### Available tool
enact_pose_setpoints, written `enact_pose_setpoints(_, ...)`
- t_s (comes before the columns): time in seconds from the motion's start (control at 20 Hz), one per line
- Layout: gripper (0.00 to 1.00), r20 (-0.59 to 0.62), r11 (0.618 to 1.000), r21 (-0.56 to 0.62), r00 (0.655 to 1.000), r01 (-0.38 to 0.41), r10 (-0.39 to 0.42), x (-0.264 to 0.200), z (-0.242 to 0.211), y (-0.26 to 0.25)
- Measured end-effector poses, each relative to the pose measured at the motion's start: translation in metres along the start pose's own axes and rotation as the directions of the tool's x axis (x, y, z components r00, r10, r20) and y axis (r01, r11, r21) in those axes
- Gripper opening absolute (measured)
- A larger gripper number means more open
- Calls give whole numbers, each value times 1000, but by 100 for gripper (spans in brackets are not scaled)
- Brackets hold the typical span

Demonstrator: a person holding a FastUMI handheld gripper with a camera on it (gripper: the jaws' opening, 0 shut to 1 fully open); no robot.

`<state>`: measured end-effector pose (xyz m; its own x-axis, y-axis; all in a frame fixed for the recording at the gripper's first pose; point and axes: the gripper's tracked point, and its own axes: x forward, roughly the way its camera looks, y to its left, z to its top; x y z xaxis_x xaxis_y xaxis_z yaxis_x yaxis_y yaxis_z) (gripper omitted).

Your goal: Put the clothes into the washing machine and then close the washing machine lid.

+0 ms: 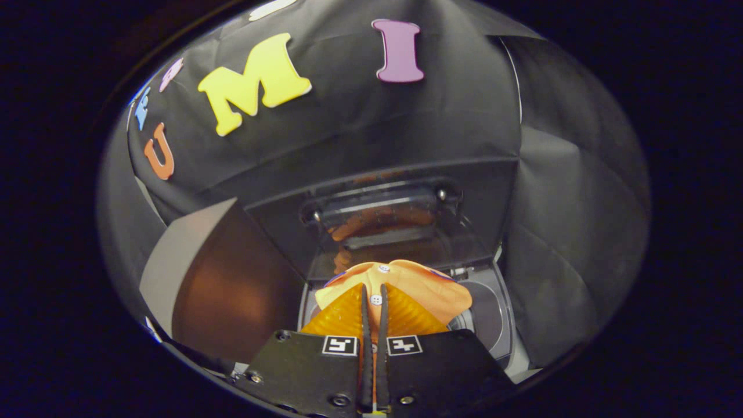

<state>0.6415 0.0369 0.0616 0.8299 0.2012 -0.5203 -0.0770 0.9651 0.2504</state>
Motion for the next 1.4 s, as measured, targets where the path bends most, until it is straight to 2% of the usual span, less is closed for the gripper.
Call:
enact_pose_setpoints(0.4,6,-110,997,-37,992,65,-69,59,-56,-25)
enact_pose_setpoints(0.7,6,-211,993,-38,971,110,-116,94,-112,-39)
enact_pose_setpoints(0.95,6,-313,986,-10,936,168,-163,113,-153,-54)
enact_pose_setpoints(1.4,8,-455,975,21,870,223,-189,112,-180,-60)
